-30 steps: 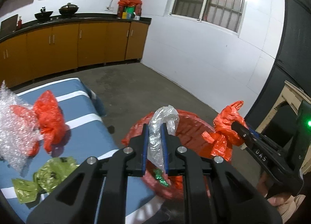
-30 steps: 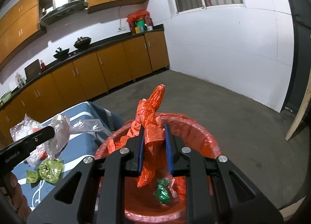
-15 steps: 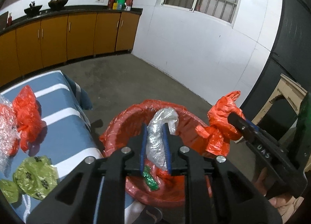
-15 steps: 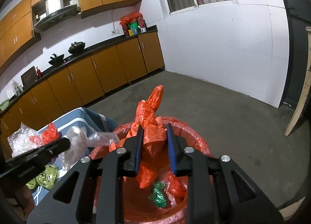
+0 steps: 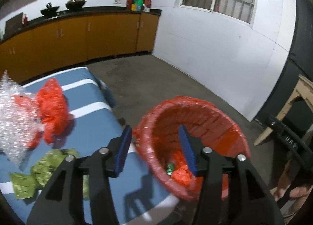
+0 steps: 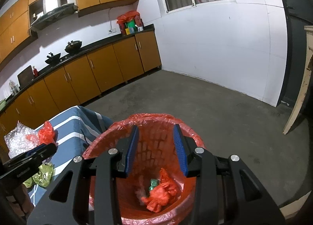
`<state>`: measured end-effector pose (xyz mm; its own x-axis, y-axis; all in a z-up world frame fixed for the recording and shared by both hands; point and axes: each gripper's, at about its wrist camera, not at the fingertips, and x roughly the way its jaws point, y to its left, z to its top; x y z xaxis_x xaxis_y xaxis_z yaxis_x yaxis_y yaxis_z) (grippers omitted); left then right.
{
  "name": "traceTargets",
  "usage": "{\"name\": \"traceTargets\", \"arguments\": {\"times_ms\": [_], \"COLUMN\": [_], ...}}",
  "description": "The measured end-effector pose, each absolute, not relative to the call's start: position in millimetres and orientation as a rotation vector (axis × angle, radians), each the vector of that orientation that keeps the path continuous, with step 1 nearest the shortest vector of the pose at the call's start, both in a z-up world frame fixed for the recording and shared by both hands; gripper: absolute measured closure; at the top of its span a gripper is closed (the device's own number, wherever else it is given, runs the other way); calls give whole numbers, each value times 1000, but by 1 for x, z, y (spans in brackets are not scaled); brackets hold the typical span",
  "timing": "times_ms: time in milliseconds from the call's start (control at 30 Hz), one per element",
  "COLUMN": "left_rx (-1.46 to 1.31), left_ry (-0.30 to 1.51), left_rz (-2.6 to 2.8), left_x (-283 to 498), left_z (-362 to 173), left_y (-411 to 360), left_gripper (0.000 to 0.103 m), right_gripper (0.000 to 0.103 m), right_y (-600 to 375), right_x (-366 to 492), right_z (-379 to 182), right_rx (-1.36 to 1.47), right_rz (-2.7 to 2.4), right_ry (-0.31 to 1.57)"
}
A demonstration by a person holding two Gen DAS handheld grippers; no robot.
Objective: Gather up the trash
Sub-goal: 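Return both tools to the table and grasp a red bag with the right tool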
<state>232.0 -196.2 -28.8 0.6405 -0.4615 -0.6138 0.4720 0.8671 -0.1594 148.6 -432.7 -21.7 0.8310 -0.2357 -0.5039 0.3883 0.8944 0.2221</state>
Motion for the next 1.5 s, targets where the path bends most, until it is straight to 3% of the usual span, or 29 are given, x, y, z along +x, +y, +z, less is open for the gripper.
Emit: {"name": "traceTargets", "arguments": {"times_ms": [67,167,333,833,1167,1233,1300,1500], "left_rx": [28,36,16,-70,-105,-112,-128,-149], "left_ry": [684,667,648,631,568,564,560,564], "left_rz": [-498,-442,-324,-18,139,156,164,158], "left_x": [230,227,226,213,209,214,220,241], "left_z": [-28,-27,-24,-32,-21,-21,-20,-20], "left_y": [-186,-167,-129,10,79,87,94,102], "left_gripper": [49,44,31,29,29,29,29,29], "right_gripper": [63,52,51,51,51,49,40,39], "right_y": [-428,-421,-396,-298,-210,-196,-186,-170], "right_x": [150,151,160,203,276,297,315,358], "right_z": [-21,-19,-12,-9,-15,-22,-29,-52], "right_rx": [323,304,245,131,79,66,63,49], "right_rz": [-327,-319,-271,-28,171,192,201,204], "right_ry": [489,486,487,535,596,624,651,729]}}
